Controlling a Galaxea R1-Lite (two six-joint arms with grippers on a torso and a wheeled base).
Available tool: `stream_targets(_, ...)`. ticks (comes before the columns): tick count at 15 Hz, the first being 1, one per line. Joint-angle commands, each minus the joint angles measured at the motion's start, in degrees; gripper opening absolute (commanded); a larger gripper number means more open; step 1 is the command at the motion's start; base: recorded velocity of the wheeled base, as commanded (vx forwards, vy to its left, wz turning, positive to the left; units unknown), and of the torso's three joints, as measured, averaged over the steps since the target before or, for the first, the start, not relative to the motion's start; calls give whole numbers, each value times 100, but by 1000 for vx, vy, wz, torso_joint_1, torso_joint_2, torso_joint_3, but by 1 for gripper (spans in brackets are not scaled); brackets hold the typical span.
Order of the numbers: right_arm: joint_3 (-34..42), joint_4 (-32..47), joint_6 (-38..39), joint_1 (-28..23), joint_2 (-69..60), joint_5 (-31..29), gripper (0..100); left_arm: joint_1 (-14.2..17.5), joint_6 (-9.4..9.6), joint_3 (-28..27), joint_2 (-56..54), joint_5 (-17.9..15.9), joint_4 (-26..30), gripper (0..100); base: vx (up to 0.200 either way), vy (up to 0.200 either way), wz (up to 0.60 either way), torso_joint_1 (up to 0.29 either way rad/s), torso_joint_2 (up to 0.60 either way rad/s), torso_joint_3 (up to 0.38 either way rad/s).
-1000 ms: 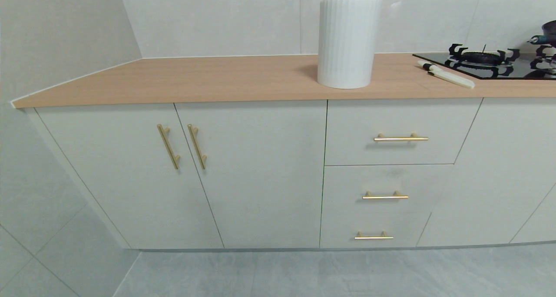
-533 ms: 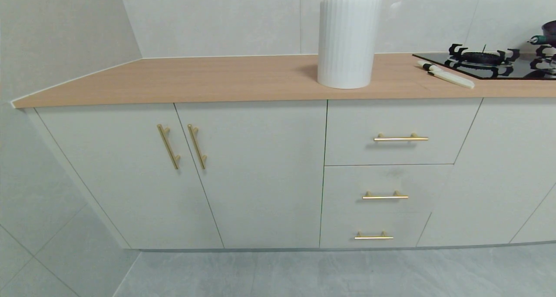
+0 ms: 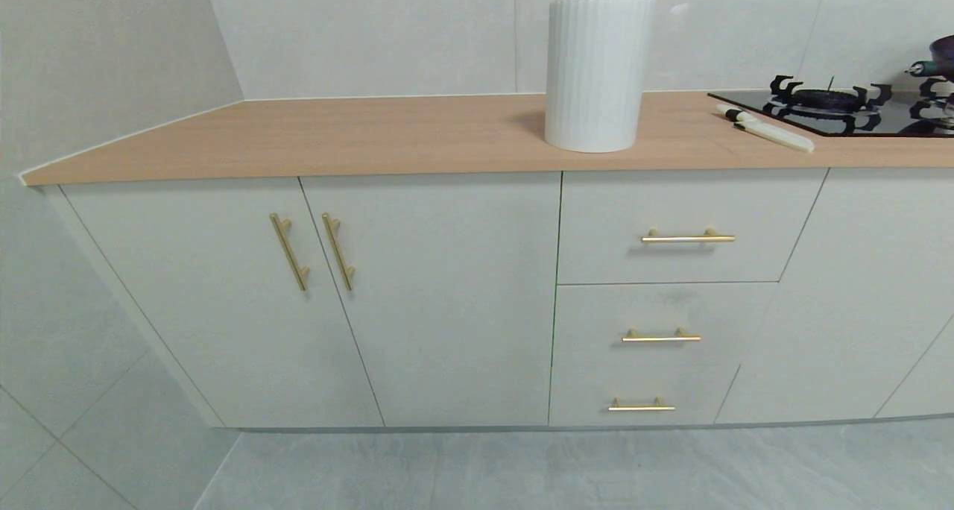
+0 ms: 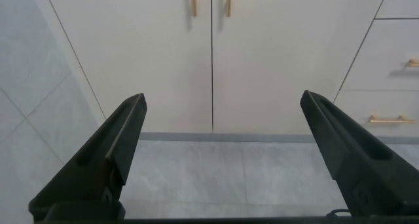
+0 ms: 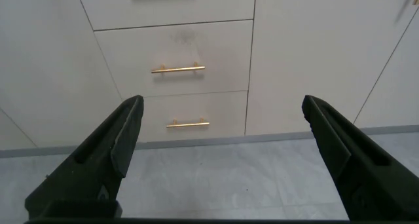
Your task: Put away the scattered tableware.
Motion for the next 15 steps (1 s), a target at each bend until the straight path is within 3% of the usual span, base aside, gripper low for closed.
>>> stream_targets(1,-1,13,2,0,16,-1,100,0,-9,1,2,2,0,100,0,0,0,0,0,0)
stream_targets(3,-1,13,2,0,16,-1,100,0,-26,1,2,2,-9,100,0,0,0,0,0,0)
stream_targets(15,-1,13,2,9,16,16,100,0,-35,1,2,2,-9,100,200,0,0,4,4,2)
